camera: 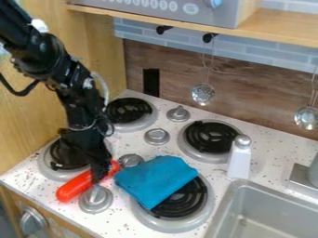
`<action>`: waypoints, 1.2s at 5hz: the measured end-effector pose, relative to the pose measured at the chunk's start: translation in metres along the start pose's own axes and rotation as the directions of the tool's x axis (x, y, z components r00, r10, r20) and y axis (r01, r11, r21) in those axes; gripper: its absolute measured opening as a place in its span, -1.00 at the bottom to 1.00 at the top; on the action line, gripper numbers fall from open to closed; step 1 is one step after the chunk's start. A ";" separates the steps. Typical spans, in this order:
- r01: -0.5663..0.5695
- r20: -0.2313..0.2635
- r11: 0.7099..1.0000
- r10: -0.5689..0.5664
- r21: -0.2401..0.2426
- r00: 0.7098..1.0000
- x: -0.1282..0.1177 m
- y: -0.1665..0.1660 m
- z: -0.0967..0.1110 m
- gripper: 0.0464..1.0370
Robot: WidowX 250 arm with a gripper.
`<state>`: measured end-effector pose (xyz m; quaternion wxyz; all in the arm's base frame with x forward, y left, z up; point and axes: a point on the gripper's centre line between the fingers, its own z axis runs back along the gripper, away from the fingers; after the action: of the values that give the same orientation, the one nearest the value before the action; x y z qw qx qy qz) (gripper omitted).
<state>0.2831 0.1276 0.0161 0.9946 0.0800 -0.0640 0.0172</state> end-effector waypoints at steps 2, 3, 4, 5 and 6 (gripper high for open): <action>-0.020 -0.005 0.999 0.020 0.044 1.000 -0.005 0.006 -0.013 0.93; -0.016 -0.030 0.999 0.018 0.051 0.999 -0.009 0.007 -0.020 0.93; -0.029 -0.035 0.998 0.031 0.061 0.999 -0.008 0.009 -0.022 0.93; -0.026 -0.031 0.998 0.028 0.063 0.999 -0.008 0.009 -0.023 0.88; -0.040 -0.035 0.996 0.043 0.075 0.998 -0.012 0.012 -0.032 0.61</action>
<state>0.2750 0.1444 -0.0150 0.9913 0.1154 -0.0468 0.0418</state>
